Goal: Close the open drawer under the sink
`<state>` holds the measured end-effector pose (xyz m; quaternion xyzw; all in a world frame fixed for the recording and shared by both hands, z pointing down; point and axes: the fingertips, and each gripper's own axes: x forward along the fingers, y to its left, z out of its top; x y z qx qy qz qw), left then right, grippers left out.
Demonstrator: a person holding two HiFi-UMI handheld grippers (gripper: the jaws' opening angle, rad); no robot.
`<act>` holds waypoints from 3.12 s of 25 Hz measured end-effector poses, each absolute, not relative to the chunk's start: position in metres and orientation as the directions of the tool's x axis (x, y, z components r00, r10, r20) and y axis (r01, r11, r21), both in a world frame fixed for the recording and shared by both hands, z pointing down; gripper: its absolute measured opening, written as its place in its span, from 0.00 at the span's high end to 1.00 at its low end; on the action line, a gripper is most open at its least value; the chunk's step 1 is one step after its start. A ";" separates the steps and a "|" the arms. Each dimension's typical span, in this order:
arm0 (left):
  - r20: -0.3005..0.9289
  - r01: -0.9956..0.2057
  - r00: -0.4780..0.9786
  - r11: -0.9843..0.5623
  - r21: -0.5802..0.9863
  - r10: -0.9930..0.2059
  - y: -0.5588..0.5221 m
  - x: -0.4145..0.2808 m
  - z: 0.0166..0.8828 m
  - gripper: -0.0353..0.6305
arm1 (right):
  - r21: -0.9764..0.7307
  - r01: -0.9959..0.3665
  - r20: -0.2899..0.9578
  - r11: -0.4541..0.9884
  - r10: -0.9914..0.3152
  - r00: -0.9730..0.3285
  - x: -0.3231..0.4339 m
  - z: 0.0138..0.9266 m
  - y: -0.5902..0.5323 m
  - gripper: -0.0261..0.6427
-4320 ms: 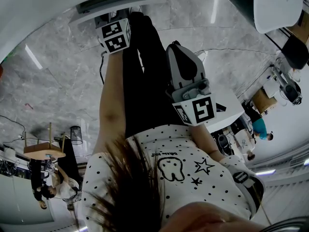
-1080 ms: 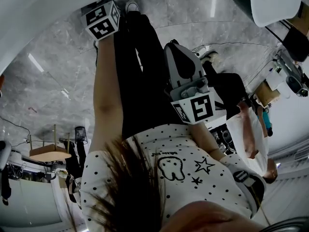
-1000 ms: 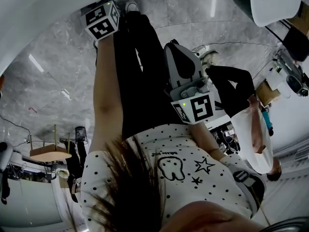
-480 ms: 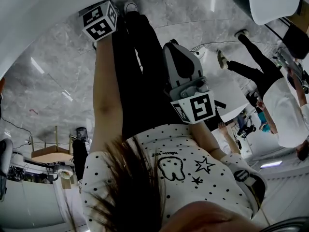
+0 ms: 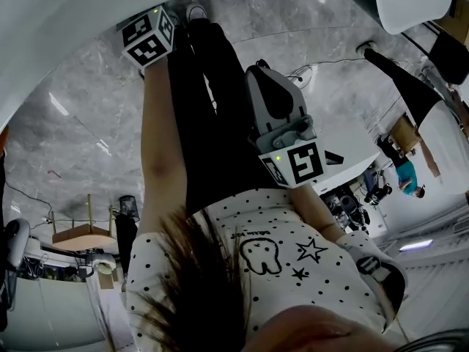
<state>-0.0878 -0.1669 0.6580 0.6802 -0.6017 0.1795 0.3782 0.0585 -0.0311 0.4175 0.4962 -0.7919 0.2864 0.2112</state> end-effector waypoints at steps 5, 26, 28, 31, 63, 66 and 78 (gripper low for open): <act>0.694 -0.953 0.215 0.007 0.303 -0.687 -0.170 -0.088 0.657 0.74 | -0.244 -0.907 0.620 0.342 -0.664 -0.418 0.060 0.416 -0.031 0.94; 0.669 -0.947 0.221 0.008 0.321 -0.709 -0.192 -0.087 0.656 0.73 | -0.243 -0.908 0.626 0.341 -0.660 -0.415 0.059 0.420 -0.034 0.94; 0.669 -0.947 0.222 0.006 0.321 -0.710 -0.192 -0.086 0.656 0.73 | -0.240 -0.909 0.624 0.341 -0.663 -0.413 0.061 0.420 -0.033 0.94; 0.674 -0.948 0.219 0.009 0.317 -0.705 -0.190 -0.084 0.658 0.73 | -0.235 -0.910 0.620 0.342 -0.668 -0.412 0.063 0.417 -0.032 0.94; 0.642 -0.959 0.237 -0.067 0.277 -0.729 -0.155 -0.088 0.528 0.94 | -0.185 -0.887 0.558 0.422 -0.698 -0.449 0.060 0.333 -0.045 0.94; 0.628 -0.961 0.234 -0.078 0.265 -0.743 -0.154 -0.090 0.505 0.94 | -0.163 -0.880 0.551 0.446 -0.698 -0.457 0.065 0.322 -0.040 0.94; 0.586 -0.965 0.239 -0.124 0.229 -0.775 -0.143 -0.081 0.433 0.94 | -0.157 -0.865 0.521 0.476 -0.705 -0.482 0.075 0.292 -0.032 0.94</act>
